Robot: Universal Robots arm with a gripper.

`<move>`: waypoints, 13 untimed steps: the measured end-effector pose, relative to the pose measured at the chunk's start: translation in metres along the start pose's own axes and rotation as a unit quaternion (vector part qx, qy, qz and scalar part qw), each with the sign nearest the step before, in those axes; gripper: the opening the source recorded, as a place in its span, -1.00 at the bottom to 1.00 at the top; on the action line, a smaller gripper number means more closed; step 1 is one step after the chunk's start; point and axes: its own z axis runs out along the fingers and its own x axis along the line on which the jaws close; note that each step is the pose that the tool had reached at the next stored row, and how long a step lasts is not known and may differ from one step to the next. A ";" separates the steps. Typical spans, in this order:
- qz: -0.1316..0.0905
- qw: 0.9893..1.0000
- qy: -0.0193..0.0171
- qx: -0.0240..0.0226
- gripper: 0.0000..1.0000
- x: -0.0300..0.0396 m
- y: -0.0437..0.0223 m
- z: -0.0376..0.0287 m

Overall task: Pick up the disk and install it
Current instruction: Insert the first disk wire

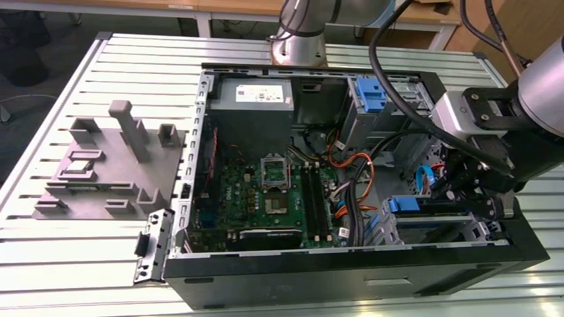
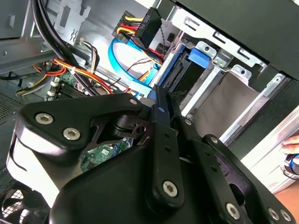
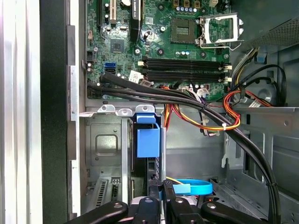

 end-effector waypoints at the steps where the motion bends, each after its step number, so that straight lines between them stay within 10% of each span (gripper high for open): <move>1: 0.000 1.000 0.000 0.000 -0.69 0.0000 0.0000 0.0000; 13: 0.000 1.000 0.000 0.000 -0.69 0.0008 -0.0001 0.0012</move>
